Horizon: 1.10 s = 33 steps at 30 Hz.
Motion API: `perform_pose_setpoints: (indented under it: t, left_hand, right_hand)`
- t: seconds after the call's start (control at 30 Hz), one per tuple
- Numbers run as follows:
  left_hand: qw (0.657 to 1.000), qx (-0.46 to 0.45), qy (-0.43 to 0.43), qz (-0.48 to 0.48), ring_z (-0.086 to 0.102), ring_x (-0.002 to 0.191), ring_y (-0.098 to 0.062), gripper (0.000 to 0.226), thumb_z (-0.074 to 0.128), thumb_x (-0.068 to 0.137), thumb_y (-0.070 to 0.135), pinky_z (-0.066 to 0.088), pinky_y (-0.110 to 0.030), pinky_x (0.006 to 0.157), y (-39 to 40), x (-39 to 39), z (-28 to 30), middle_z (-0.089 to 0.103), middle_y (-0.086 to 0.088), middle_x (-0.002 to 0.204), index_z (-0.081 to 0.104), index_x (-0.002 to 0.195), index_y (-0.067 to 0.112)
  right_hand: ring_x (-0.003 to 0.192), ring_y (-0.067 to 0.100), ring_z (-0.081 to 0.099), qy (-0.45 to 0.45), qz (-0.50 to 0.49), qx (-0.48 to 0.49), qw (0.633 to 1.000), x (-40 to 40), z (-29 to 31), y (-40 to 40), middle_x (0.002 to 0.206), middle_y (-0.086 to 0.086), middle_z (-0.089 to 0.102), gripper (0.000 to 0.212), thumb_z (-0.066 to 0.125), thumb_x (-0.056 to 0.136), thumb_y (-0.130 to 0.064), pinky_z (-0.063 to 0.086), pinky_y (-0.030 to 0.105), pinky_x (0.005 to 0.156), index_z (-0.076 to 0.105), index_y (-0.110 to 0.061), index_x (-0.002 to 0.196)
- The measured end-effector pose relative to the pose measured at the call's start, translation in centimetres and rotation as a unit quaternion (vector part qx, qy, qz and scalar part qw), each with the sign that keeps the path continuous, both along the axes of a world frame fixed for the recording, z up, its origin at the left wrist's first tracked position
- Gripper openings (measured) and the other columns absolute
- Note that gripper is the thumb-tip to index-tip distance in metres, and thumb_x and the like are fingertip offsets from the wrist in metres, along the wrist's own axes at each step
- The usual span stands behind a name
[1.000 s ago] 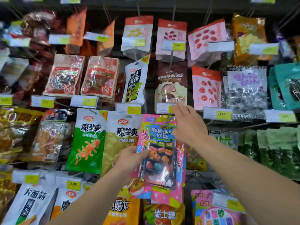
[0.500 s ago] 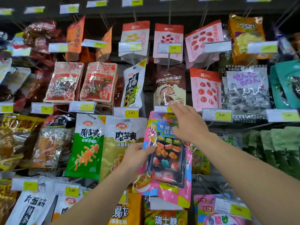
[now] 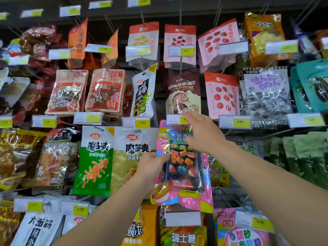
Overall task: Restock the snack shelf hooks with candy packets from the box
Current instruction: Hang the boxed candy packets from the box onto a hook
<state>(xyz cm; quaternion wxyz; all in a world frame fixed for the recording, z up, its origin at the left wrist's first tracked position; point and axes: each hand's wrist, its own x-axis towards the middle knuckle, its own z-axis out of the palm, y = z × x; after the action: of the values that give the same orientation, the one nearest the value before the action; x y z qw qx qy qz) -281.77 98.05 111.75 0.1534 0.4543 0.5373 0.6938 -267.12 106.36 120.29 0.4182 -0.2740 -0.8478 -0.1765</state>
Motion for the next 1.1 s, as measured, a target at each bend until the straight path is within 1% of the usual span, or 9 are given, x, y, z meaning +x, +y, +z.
perform_pose_setpoints:
  t: [0.2,0.33,0.43,0.63,0.73,0.87,0.93,1.0,1.1]
  left_hand:
    - [1.0,-0.017,-0.019,0.002,0.073,0.083,-0.029,0.021,0.065,0.092,0.024,0.056,-0.045,0.086,0.1,-0.3,0.1,0.076,-0.011,0.081,0.067,0.083,0.005]
    - [0.999,-0.019,-0.031,0.001,0.07,0.072,-0.02,0.018,0.065,0.092,0.021,0.051,-0.03,0.067,0.3,-0.5,0.5,0.074,-0.003,0.07,0.066,0.085,0.004]
    - [0.999,-0.03,-0.029,0.006,0.069,0.065,-0.015,0.019,0.064,0.093,0.022,0.048,-0.029,0.066,0.4,-0.7,-0.2,0.074,-0.004,0.071,0.067,0.082,0.007]
    - [0.998,-0.031,-0.047,-0.013,0.064,0.103,-0.031,0.034,0.074,0.08,0.04,0.047,-0.051,0.098,0.9,-1.5,-1.4,0.072,-0.012,0.104,0.068,0.094,0.009]
    - [0.998,-0.025,-0.054,-0.01,0.069,0.084,-0.029,0.025,0.067,0.09,0.03,0.056,-0.039,0.075,0.8,-1.2,-1.7,0.071,-0.022,0.093,0.064,0.083,0.006]
    - [0.998,-0.021,-0.053,-0.015,0.054,0.047,-0.001,0.031,0.059,0.097,0.024,0.044,-0.019,0.045,1.0,-0.6,-2.3,0.055,0.001,0.059,0.046,0.07,0.015]
    - [0.998,-0.027,-0.054,-0.024,0.058,0.066,-0.001,0.025,0.057,0.097,0.029,0.049,-0.017,0.067,1.4,-0.9,-2.6,0.059,0.002,0.077,0.057,0.083,0.009]
    - [0.999,-0.04,-0.025,-0.009,0.059,0.091,-0.013,0.037,0.059,0.094,0.038,0.042,-0.031,0.092,1.4,-1.1,-3.1,0.066,-0.004,0.096,0.064,0.107,0.004]
    - [0.998,-0.054,0.039,0.02,0.067,0.086,-0.025,0.039,0.071,0.083,0.04,0.055,-0.034,0.083,1.4,-2.1,-4.6,0.071,-0.007,0.092,0.066,0.103,0.007]
  right_hand:
    - [0.147,0.022,0.014,-0.001,-0.002,-0.005,1.0,0.1,0.0,-0.2,0.163,-0.007,0.012,0.079,0.059,0.087,-0.021,0.029,0.042,0.116,0.019,-0.026,0.155]
    - [0.147,0.024,0.015,0.01,0.01,-0.009,1.0,0.1,-0.1,-0.2,0.163,-0.005,0.012,0.078,0.06,0.086,-0.021,0.031,0.045,0.115,0.022,-0.025,0.154]
    - [0.147,0.025,0.016,0.029,0.016,-0.012,0.999,0.4,-1.4,0.1,0.163,-0.004,0.006,0.075,0.06,0.087,-0.022,0.035,0.044,0.112,0.025,-0.024,0.153]
    - [0.143,0.025,0.026,0.057,0.019,-0.066,0.996,1.1,-6.4,1.7,0.161,-0.006,0.01,0.073,0.059,0.087,-0.026,0.04,0.042,0.108,0.025,-0.027,0.152]
    - [0.134,0.025,0.04,0.101,0.047,-0.129,0.985,1.1,-8.9,2.4,0.152,0.0,0.028,0.07,0.062,0.086,-0.028,0.042,0.04,0.104,0.03,-0.02,0.148]
    - [0.112,0.017,0.057,0.191,0.14,-0.311,0.92,1.2,-11.3,2.7,0.131,-0.004,0.054,0.076,0.071,0.08,-0.04,0.048,0.038,0.096,0.027,-0.033,0.141]
    - [0.093,0.001,0.058,0.191,0.196,-0.363,0.891,1.5,-11.9,2.3,0.117,-0.01,0.056,0.075,0.075,0.083,-0.032,0.051,0.025,0.083,0.024,-0.034,0.139]
    - [0.083,-0.004,0.062,0.196,0.225,-0.368,0.881,2.0,-12.3,2.3,0.104,-0.014,0.059,0.078,0.076,0.083,-0.022,0.053,0.02,0.075,0.024,-0.032,0.141]
    - [0.079,0.0,0.066,0.182,0.228,-0.372,0.881,2.5,-13.0,2.0,0.098,-0.013,0.06,0.087,0.078,0.081,-0.016,0.052,0.017,0.063,0.019,-0.033,0.143]
